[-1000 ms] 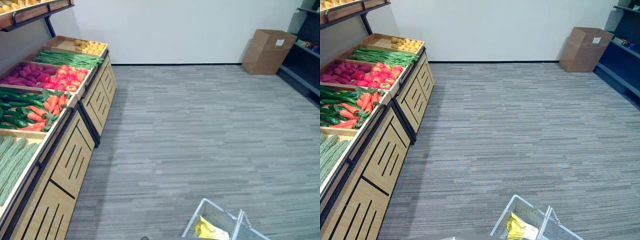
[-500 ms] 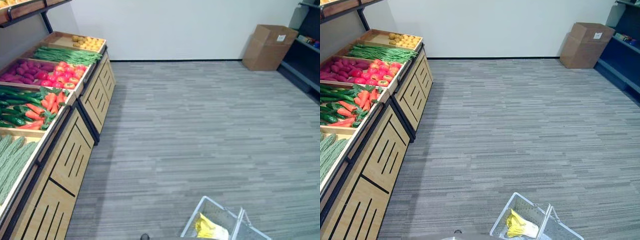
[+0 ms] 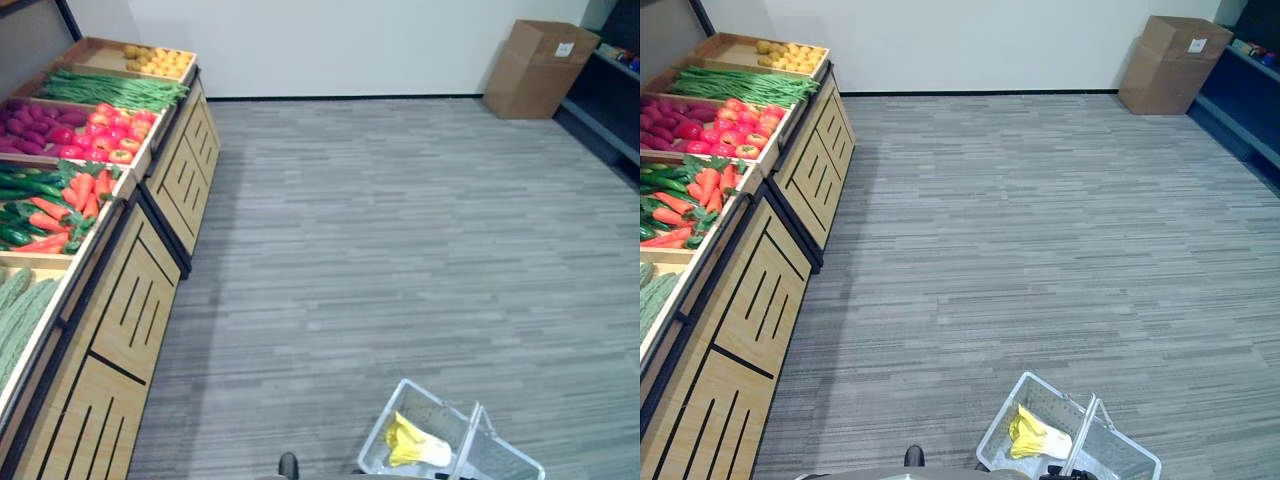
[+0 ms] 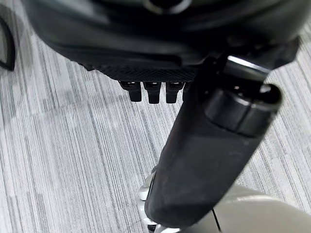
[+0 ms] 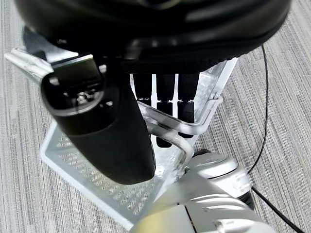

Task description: Get the vegetables into the basket

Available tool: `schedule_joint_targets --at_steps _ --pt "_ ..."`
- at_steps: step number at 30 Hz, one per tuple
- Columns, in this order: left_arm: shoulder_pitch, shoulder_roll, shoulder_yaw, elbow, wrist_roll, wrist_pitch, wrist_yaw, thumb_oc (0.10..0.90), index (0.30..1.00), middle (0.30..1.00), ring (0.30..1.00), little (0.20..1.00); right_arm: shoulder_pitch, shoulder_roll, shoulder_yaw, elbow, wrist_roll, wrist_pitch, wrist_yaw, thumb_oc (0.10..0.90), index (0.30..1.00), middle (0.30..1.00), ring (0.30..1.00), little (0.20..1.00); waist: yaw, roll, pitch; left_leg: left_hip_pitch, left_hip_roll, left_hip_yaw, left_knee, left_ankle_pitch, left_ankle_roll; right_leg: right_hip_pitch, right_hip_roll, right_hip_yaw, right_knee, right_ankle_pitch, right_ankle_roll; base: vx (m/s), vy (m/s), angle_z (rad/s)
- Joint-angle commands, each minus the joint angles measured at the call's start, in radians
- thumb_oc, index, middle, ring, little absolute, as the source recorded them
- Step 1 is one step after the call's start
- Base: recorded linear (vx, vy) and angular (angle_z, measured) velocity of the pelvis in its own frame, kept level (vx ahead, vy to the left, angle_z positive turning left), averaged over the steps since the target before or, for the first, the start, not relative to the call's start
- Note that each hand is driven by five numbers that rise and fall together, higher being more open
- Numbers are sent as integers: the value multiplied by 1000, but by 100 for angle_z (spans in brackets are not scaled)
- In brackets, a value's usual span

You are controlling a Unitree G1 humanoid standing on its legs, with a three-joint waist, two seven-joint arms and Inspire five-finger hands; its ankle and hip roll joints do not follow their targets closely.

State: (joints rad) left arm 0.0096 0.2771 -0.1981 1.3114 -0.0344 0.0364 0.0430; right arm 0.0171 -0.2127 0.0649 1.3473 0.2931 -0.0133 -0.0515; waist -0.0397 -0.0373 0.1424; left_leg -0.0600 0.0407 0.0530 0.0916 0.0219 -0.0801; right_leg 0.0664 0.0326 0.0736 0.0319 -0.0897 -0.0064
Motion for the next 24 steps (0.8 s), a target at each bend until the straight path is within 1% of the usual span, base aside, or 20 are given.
schedule_joint_targets --at_steps 1,2,3,4,5,6,7,8,10,12,13,14,15,16,17,19,20,21,23,24 --pt "-71 -54 11 -17 -81 -30 -2 900 1000 1000 1000 1000 49 -46 41 23 1 9 11 400 300 300 300 300 18 -13 48 -133 -11 23 431 59 13 -20 -48 -52 53 14 28 66 -184 30" --pt "-69 -57 13 -18 -96 -31 2 900 1000 1000 1000 1000 50 -48 40 24 6 11 11 400 300 300 300 300 21 -19 53 -160 -33 14 449 45 24 -18 -48 -46 59 8 20 149 -200 19" --pt "-61 -61 22 -18 -119 -33 1 900 1000 1000 1000 1000 51 -54 32 27 12 15 10 400 300 300 300 300 18 -16 50 -180 -35 21 435 27 34 -11 -49 -47 66 -7 17 133 -63 -8" --pt "-61 -61 22 -18 -119 -33 1 900 1000 1000 1000 1000 51 -54 32 27 12 15 10 400 300 300 300 300 18 -16 50 -180 -35 21 435 27 34 -11 -49 -47 66 -7 17 425 -15 -12" --pt "-44 -71 36 -28 -139 -41 -9 900 1000 1000 1000 1000 65 -62 -8 29 56 11 12 400 300 300 300 300 26 15 29 -206 -8 60 184 22 39 28 -36 -39 54 -46 33 354 5 -6" --pt "-43 -72 36 -29 -139 -41 -9 900 1000 1000 1000 1000 66 -63 -8 29 56 11 12 400 300 300 300 300 28 11 32 -194 -12 64 171 26 40 34 -41 -37 53 -48 35 471 29 4" --pt "-41 -78 28 -30 -133 -41 -5 900 1000 1000 1000 1000 66 -67 -12 24 55 9 11 400 300 300 300 300 37 25 31 -186 -11 62 60 54 32 56 -38 -35 46 -62 42 221 47 10" --pt "-44 -83 21 -28 -127 -40 -3 900 1000 1000 1000 1000 68 -69 -9 23 51 6 9 400 300 300 300 300 44 41 29 -201 -12 53 -15 76 25 72 -32 -29 38 -76 44 333 66 13" --pt "-46 -97 8 -25 -123 -42 7 900 1000 1000 1000 1000 61 -82 -6 24 40 4 -1 400 300 300 300 300 65 58 19 -241 -10 18 -146 113 9 121 -47 -7 23 -112 53 322 59 22" --pt "-44 -102 7 -18 -125 -37 9 900 1000 1000 1000 1000 57 -86 -9 27 36 7 -2 400 300 300 300 300 67 56 10 -247 -10 26 -155 128 1 161 -68 -7 16 -132 58 452 72 -15" --pt "-27 -104 22 -14 -133 -37 5 900 1000 1000 1000 1000 60 -79 -16 29 32 9 1 400 300 300 300 300 78 61 -28 -220 -7 40 -153 178 -2 214 -95 -12 1 -144 76 978 175 -58" --pt "-20 -102 40 -7 -154 -40 3 900 1000 1000 1000 1000 48 -73 -20 31 27 12 4 400 300 300 300 300 95 48 -69 -207 -30 41 -150 189 9 199 -134 -15 17 -125 100 1031 183 -82" --pt "-15 -99 44 -4 -156 -44 6 900 1000 1000 1000 1000 41 -69 -14 29 18 10 6 400 300 300 300 300 102 36 -82 -197 -44 55 -149 180 15 190 -155 -18 43 -93 117 919 161 -108" --pt "-17 -86 38 -15 -140 -48 5 900 1000 1000 1000 1000 29 -72 17 11 -20 9 17 400 300 300 300 300 113 18 -94 -179 -70 76 -133 152 33 167 -191 -18 93 4 143 674 100 -122" --pt "-20 -82 37 -19 -131 -47 2 900 1000 1000 1000 1000 21 -73 33 1 -41 9 19 400 300 300 300 300 120 8 -99 -169 -84 82 -125 133 46 160 -213 -20 110 59 153 618 97 -91" --pt "-26 -79 31 -38 -132 -48 3 900 1000 1000 1000 1000 10 -84 40 -25 -53 8 20 400 300 300 300 300 134 -7 -102 -147 -125 88 -97 79 77 140 -271 -33 204 214 167 382 93 -36" --pt "-26 -80 31 -38 -132 -48 3 900 1000 1000 1000 1000 10 -84 40 -25 -53 8 20 400 300 300 300 300 135 -5 -104 -151 -122 89 -96 79 77 137 -268 -31 203 216 167 395 187 -23" --pt "-42 -76 26 -43 -140 -46 5 900 1000 1000 1000 1000 -4 -96 25 -36 -36 8 12 400 300 300 300 300 129 15 -81 -110 -140 76 -76 40 115 59 -283 -31 410 330 119 363 213 -5" --pt "-55 -68 26 -56 -150 -44 7 900 1000 1000 1000 1000 -10 -99 13 -39 -14 5 5 400 300 300 300 300 95 50 -33 -37 -141 42 -85 14 140 -31 -263 -50 596 325 76 423 218 34" --pt "-60 -64 23 -56 -147 -41 6 900 1000 1000 1000 1000 -7 -98 8 -37 -4 3 2 400 300 300 300 300 78 59 -14 0 -138 23 -96 1 145 -69 -249 -54 659 285 68 480 112 71"
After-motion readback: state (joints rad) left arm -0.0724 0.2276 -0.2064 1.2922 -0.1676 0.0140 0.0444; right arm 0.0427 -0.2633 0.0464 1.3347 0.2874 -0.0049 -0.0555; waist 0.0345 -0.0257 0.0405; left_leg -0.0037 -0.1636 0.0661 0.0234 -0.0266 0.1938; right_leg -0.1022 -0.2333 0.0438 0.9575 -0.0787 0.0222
